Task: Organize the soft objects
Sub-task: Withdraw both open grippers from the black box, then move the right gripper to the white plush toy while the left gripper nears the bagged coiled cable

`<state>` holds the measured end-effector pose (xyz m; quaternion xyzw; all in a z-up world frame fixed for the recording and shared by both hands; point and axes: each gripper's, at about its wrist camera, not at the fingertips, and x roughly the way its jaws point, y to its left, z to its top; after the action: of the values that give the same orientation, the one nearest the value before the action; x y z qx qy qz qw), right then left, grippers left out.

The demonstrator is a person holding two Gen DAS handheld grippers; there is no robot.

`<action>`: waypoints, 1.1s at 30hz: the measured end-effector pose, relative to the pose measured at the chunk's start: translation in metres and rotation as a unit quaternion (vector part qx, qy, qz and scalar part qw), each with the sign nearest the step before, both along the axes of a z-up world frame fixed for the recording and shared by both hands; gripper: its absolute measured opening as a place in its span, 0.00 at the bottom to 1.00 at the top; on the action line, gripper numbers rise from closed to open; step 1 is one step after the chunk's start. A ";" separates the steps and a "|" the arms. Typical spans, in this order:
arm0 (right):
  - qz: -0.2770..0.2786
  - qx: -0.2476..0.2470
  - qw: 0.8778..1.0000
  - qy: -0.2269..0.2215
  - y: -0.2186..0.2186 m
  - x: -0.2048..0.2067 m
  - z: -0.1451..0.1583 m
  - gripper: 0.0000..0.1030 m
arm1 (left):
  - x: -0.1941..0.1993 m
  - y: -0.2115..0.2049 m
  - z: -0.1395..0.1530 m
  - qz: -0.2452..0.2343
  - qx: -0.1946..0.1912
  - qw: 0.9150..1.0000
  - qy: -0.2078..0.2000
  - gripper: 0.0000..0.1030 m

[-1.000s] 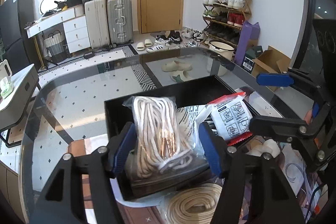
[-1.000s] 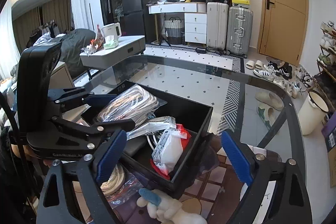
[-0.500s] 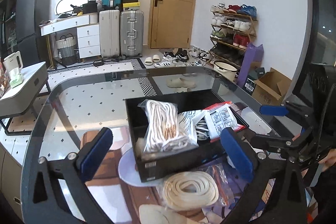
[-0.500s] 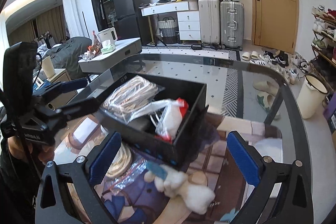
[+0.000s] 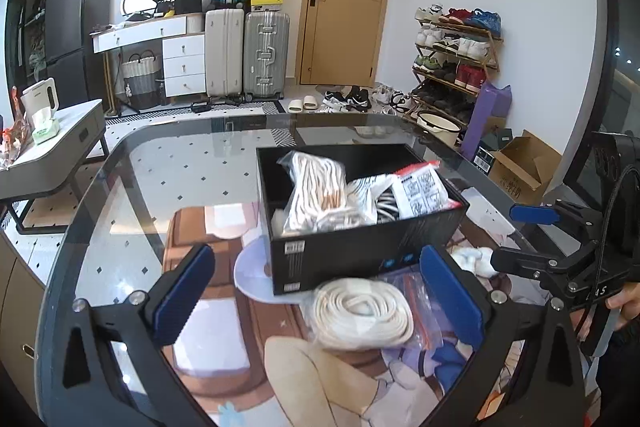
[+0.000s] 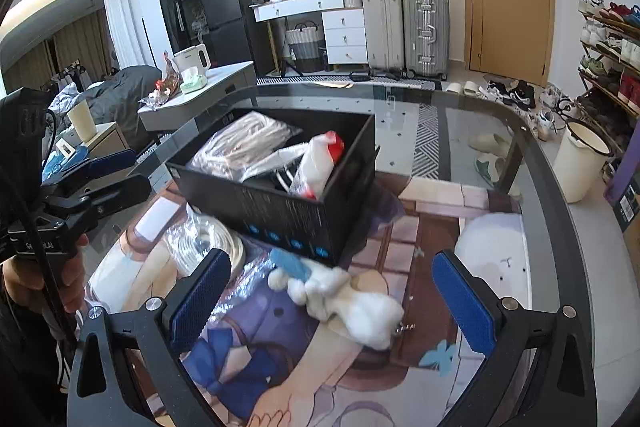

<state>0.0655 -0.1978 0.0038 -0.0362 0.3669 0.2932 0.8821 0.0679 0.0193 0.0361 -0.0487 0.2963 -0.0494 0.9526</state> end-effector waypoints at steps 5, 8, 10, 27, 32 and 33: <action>-0.006 -0.006 1.000 0.013 -0.003 -0.004 -0.006 0.99 | -0.006 -0.002 -0.008 0.002 -0.001 1.000 0.008 1.00; -0.008 -0.006 1.000 0.018 -0.003 -0.006 -0.008 0.99 | -0.008 -0.003 -0.011 0.002 0.003 1.000 0.012 1.00; -0.008 -0.009 1.000 0.020 -0.003 -0.007 -0.010 0.99 | -0.009 -0.004 -0.015 0.000 0.004 1.000 0.016 1.00; -0.017 -0.037 0.997 0.064 0.001 0.000 -0.030 0.99 | -0.007 -0.023 -0.034 -0.036 0.031 0.997 0.054 1.00; -0.021 -0.040 0.996 0.071 0.002 0.003 -0.034 0.99 | -0.006 -0.022 -0.037 -0.037 0.026 0.997 0.061 1.00; -0.021 -0.041 0.996 0.072 0.003 0.003 -0.034 0.99 | -0.005 -0.022 -0.037 -0.038 0.024 0.997 0.063 1.00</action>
<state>0.0687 -0.1950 -0.0302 -0.0434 0.4419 0.2608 0.8573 0.0628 -0.0024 -0.0010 -0.0173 0.3586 -0.0755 0.9303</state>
